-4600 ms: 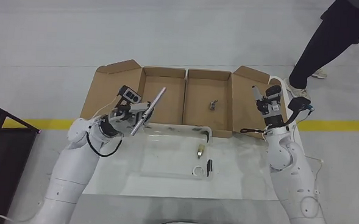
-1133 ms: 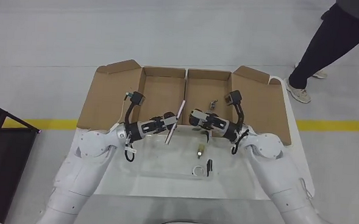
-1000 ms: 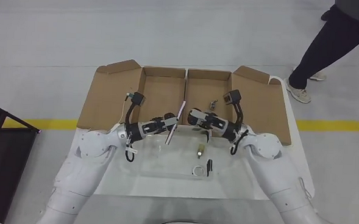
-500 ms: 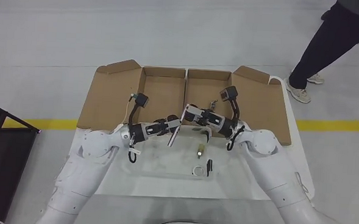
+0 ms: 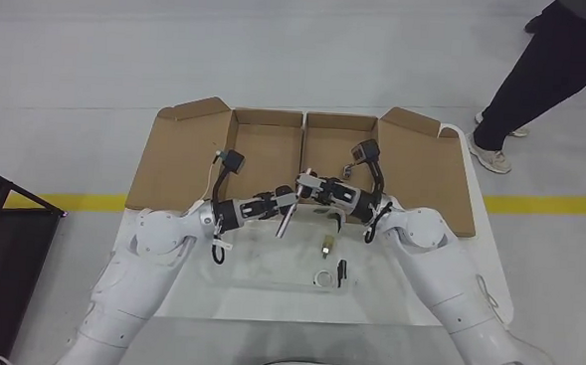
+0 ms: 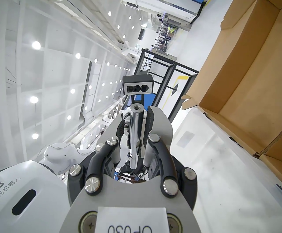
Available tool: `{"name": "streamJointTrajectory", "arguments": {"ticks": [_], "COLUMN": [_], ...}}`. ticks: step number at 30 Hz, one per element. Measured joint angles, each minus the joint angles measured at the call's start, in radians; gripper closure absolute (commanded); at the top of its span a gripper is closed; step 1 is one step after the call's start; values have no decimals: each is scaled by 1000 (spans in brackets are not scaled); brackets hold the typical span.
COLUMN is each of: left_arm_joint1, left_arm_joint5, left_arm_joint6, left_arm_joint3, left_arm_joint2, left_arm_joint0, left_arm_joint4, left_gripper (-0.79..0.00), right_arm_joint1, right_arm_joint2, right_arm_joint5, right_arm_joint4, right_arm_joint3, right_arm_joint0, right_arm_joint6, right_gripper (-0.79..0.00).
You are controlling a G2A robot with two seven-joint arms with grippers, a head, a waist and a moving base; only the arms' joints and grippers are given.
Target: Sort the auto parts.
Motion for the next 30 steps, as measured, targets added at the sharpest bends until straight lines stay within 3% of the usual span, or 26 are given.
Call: {"name": "streamJointTrajectory", "arguments": {"ticks": [3, 13, 14, 15, 16, 30], "left_arm_joint1": [1, 6, 7, 7, 8, 20], "left_arm_joint5": [3, 0, -2, -3, -4, 2], "left_arm_joint6": [4, 10, 9, 9, 6, -11], "left_arm_joint3": [0, 0, -1, -2, -4, -21], "left_arm_joint2": [2, 1, 0, 0, -1, -36], "left_arm_joint0": [-3, -5, -5, -5, -4, 4], "left_arm_joint4": [1, -4, -6, -7, -10, -68], "left_gripper": [0, 0, -197, -653, -785, -785], "right_arm_joint1": [1, 2, 2, 2, 2, 7], "right_arm_joint2": [-2, -9, -10, -10, -11, 15], "right_arm_joint5": [0, 4, 4, 3, 3, -8], "right_arm_joint4": [3, 11, 12, 12, 12, 76], "right_arm_joint3": [-1, -1, -2, -1, -1, 27], "right_arm_joint0": [1, 6, 7, 8, 10, 19], "right_arm_joint6": [1, 0, -1, -2, -5, -4], "right_gripper": [0, 0, 0, 0, 0, 0]}}
